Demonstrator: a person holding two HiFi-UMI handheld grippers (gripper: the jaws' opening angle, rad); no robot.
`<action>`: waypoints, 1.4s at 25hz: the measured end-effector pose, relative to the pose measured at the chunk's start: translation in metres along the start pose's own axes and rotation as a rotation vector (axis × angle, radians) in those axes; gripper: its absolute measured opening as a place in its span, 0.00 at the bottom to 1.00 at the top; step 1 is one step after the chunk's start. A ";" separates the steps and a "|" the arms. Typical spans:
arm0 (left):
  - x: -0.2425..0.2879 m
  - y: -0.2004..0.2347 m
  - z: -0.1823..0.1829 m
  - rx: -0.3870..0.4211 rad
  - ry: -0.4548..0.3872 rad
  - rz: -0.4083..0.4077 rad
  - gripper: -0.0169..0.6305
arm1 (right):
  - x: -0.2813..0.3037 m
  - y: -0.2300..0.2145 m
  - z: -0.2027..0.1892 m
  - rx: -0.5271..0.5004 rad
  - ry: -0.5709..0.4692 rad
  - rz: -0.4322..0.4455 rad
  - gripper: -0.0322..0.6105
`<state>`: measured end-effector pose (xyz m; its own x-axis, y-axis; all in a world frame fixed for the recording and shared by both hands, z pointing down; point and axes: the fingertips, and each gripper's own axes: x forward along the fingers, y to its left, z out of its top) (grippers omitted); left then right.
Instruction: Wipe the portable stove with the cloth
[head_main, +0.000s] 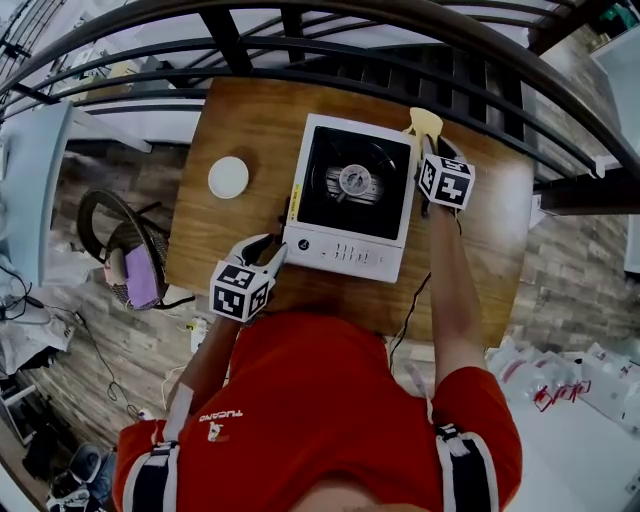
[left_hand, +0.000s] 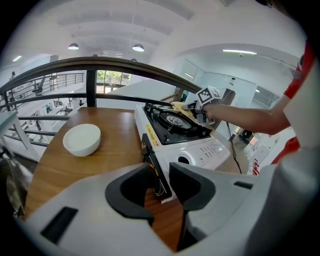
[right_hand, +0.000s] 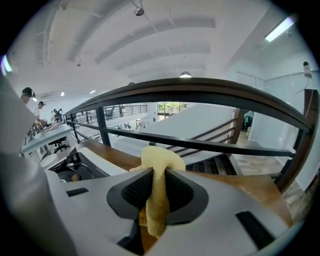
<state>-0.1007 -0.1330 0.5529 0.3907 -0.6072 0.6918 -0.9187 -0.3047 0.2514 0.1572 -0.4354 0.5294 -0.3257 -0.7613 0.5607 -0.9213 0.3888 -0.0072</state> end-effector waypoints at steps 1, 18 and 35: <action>0.000 0.000 0.000 0.000 0.001 -0.002 0.23 | 0.003 0.001 0.003 -0.014 -0.001 0.007 0.18; -0.002 -0.002 0.003 0.008 0.009 -0.036 0.23 | 0.039 0.060 0.035 -0.448 0.165 0.291 0.18; -0.001 -0.001 0.001 -0.010 0.000 -0.040 0.23 | 0.064 0.205 0.048 -0.577 0.182 0.501 0.18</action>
<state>-0.0998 -0.1332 0.5514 0.4270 -0.5946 0.6813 -0.9029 -0.3214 0.2854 -0.0632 -0.4293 0.5245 -0.5875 -0.3461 0.7315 -0.4013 0.9096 0.1081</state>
